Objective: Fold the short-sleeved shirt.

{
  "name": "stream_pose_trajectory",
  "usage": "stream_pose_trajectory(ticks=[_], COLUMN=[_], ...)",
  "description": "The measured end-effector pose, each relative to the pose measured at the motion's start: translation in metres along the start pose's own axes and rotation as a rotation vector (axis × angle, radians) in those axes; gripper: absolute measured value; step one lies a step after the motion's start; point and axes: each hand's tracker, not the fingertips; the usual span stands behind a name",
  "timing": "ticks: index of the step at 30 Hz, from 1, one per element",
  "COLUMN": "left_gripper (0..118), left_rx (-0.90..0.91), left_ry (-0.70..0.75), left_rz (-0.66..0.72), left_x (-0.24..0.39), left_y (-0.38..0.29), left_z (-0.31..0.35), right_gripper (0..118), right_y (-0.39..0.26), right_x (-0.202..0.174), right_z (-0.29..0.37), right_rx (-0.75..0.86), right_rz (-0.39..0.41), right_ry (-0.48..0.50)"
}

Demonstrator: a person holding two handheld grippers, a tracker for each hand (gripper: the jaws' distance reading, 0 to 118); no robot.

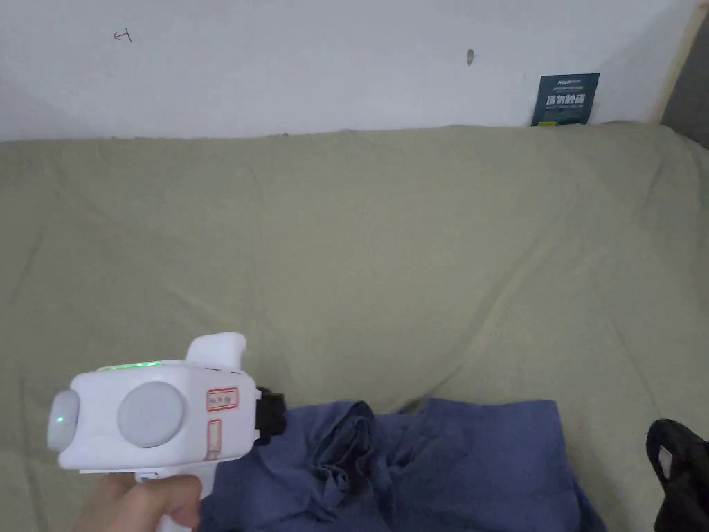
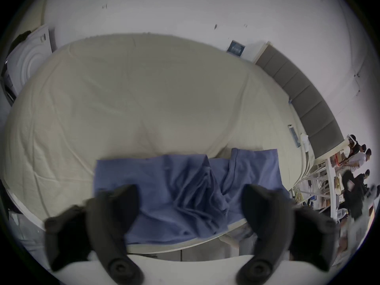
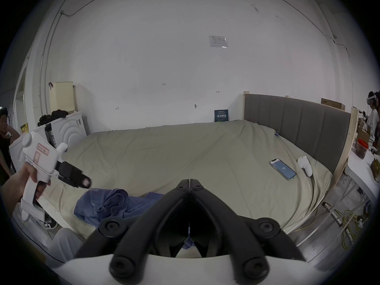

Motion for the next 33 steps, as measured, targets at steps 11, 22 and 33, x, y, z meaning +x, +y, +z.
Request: stream_pose_trajectory(ticks=[11,22,33], left_gripper=[0,0,0], left_rx=[-0.199,-0.211,0.073], left_ry=[-0.322,-0.491,-0.193], left_rz=[0.200,0.320,0.105], left_x=[-0.010,0.000,-0.059], left_y=[-0.017,-0.040,-0.025], left_z=[-0.116,-0.160,0.018], right_gripper=[0,0,0], right_y=[-0.003,-0.006,0.006], right_x=[-0.010,-0.001,-0.017], right_z=[-0.009,-0.015,-0.012], right_rx=[-0.050,-0.089,-0.024], right_rz=[0.006,0.007,0.021], right_ry=[0.017,-0.017,0.046])
